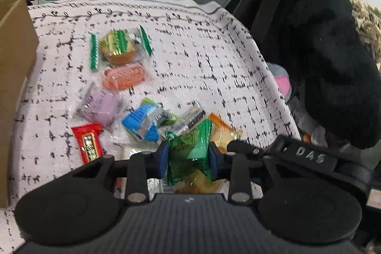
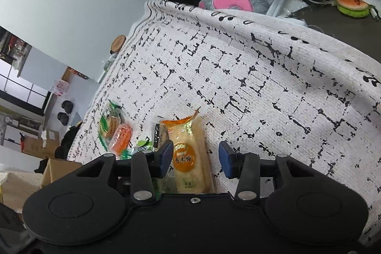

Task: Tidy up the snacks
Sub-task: 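Carry the green packet and orange-wrapped bun into the box and release both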

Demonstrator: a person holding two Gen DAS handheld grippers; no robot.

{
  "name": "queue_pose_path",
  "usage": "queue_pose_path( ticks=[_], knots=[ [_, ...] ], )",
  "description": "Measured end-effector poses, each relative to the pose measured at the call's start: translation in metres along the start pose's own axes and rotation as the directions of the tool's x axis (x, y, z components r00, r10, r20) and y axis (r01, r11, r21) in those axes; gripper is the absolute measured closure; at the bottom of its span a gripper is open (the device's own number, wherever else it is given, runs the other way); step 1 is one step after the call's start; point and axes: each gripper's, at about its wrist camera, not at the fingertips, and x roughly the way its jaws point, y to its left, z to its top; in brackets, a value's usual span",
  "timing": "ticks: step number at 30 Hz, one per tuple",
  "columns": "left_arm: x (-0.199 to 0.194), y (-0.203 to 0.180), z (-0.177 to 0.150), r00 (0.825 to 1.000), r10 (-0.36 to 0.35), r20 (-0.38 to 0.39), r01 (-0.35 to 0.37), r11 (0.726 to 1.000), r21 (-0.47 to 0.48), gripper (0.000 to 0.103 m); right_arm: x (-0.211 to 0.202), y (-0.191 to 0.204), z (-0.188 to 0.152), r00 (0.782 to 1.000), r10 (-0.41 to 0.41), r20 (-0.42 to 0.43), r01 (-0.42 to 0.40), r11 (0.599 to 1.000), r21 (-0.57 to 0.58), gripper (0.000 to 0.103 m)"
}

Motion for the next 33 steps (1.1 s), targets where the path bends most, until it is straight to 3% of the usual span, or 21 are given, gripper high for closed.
queue_pose_path(
  ticks=[9,14,16,17,19,33],
  knots=[
    [-0.015,0.005,0.013,0.997,0.058,0.053,-0.058,0.998,0.001,0.07,0.008,0.022,-0.011,1.0,-0.023,-0.018,0.021,0.994,-0.103,0.054],
    [-0.019,0.017,0.014,0.994,0.095,0.057,-0.094,0.995,-0.012,0.07,0.018,0.035,-0.021,0.996,-0.075,-0.038,0.067,0.98,-0.186,0.054],
    [-0.023,0.021,0.015,0.992,0.112,0.063,-0.111,0.994,-0.015,0.07,0.021,0.036,-0.023,0.995,-0.094,-0.042,0.084,0.975,-0.207,0.058],
    [-0.024,0.023,0.015,0.991,0.119,0.063,-0.118,0.993,-0.021,0.07,0.022,0.036,-0.024,0.994,-0.106,-0.04,0.095,0.971,-0.22,0.067],
    [-0.028,0.026,0.015,0.99,0.127,0.062,-0.125,0.991,-0.036,0.07,0.024,0.037,-0.024,0.991,-0.125,-0.04,0.112,0.965,-0.239,0.07],
    [-0.076,0.031,0.019,0.985,0.131,0.116,-0.125,0.991,-0.055,0.07,-0.004,0.046,-0.023,0.998,-0.044,0.045,0.052,0.976,-0.21,0.071]
  ],
)
